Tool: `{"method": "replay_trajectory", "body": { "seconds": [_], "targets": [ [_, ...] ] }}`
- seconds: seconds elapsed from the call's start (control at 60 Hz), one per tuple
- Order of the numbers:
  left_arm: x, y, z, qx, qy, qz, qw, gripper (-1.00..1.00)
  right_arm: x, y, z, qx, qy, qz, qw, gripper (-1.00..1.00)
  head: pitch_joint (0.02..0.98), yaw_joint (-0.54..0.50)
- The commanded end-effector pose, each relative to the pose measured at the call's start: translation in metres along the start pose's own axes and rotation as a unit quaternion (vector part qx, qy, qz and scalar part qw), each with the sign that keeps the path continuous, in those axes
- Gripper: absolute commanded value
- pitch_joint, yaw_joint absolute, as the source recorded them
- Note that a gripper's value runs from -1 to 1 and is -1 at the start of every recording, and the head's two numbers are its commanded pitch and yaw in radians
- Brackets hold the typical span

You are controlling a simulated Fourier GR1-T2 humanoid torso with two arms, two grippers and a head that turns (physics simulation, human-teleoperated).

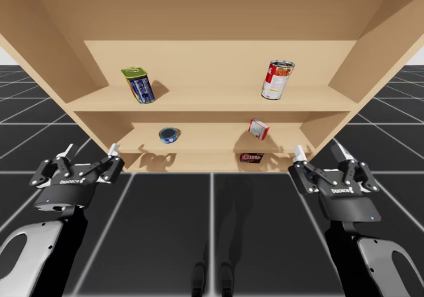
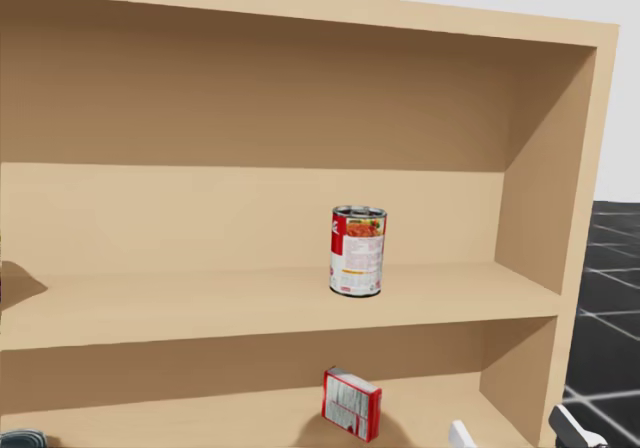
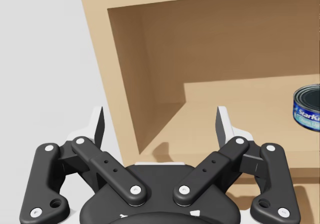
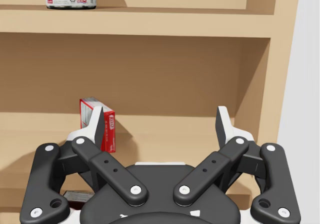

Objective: Retrieve the soup can from the shelves.

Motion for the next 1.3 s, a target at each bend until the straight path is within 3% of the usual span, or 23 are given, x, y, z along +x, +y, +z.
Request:
{"method": "replay_trajectory", "body": {
  "seconds": [0.017, 0.133, 0.2, 0.267, 0.333, 0.383, 0.45, 0.483, 0.567, 0.65, 0.8, 1.083, 1.117, 1.183, 1.3],
  "targets": [
    [0.0, -0.001, 0.0, -0.002, 0.0, -0.001, 1.0, -1.0, 0.0, 0.0, 0.0, 0.0, 0.001, -0.004, 1.0, -1.0, 0.204, -0.28],
    [0.0, -0.002, 0.0, -0.003, -0.001, -0.002, 1.0, -1.0, 0.005, 0.0, 0.0, -0.001, 0.007, -0.05, 0.9987, -1.0, 0.211, -0.29],
    [0.0, -0.001, 0.0, -0.003, -0.001, -0.002, 1.0, -1.0, 0.008, 0.002, 0.001, -0.009, 0.007, -0.045, 0.9989, -1.0, 0.215, -0.29],
    [-0.001, -0.002, 0.0, -0.002, 0.0, -0.002, 1.0, -1.0, 0.016, 0.006, 0.004, -0.003, 0.01, -0.057, 0.9983, -1.0, 0.22, -0.29],
    [-0.001, -0.002, 0.0, -0.002, 0.001, -0.002, 1.0, -1.0, 0.03, 0.01, 0.01, -0.004, 0.003, -0.038, 0.9993, -1.0, 0.222, -0.29],
    [-0.001, -0.002, 0.0, -0.002, 0.002, -0.001, 1.0, -1.0, 0.04, 0.013, 0.014, -0.001, 0.005, -0.042, 0.9991, -1.0, 0.223, -0.29],
    [-0.002, -0.002, 0.0, -0.002, 0.003, -0.001, 1.0, -1.0, 0.053, 0.016, 0.019, 0.003, 0.004, -0.033, 0.9994, -1.0, 0.226, -0.29],
    [-0.002, -0.002, 0.0, -0.003, 0.003, -0.002, 1.0, -1.0, 0.066, 0.02, 0.022, 0.011, 0.004, -0.019, 0.9998, -1.0, 0.227, -0.29],
    [-0.002, -0.003, 0.0, -0.003, 0.003, -0.002, 1.0, -1.0, 0.083, 0.024, 0.024, 0.021, -0.002, -0.016, 0.9997, -1.0, 0.229, -0.3],
    [-0.002, -0.003, 0.0, -0.004, 0.006, -0.004, 1.0, -1.0, 0.102, 0.029, 0.025, 0.043, -0.011, -0.024, 0.9987, -1.0, 0.23, -0.3],
    [-0.002, -0.004, 0.001, -0.006, 0.008, -0.009, 0.9999, -1.0, 0.128, 0.04, 0.016, 0.061, -0.023, 0.0, 0.9979, -1.0, 0.231, -0.3],
    [-0.001, -0.003, 0.002, -0.005, 0.004, -0.01, 0.9999, -1.0, 0.137, 0.06, -0.014, 0.091, 0.011, -0.01, 0.9957, -1.0, 0.227, -0.3],
    [0.0, -0.002, 0.002, -0.004, 0.004, -0.01, 0.9999, -1.0, 0.138, 0.063, -0.023, 0.102, 0.024, -0.02, 0.9943, -1.0, 0.228, -0.3],
    [0.0, -0.002, 0.002, -0.003, 0.003, -0.009, 0.9999, -1.0, 0.14, 0.066, -0.036, 0.109, 0.035, -0.026, 0.993, -1.0, 0.229, -0.3],
    [0.0, -0.002, 0.002, -0.002, 0.002, -0.008, 1.0, -1.0, 0.141, 0.068, -0.054, 0.106, 0.042, -0.019, 0.9933, -1.0, 0.23, -0.3]
  ]
}}
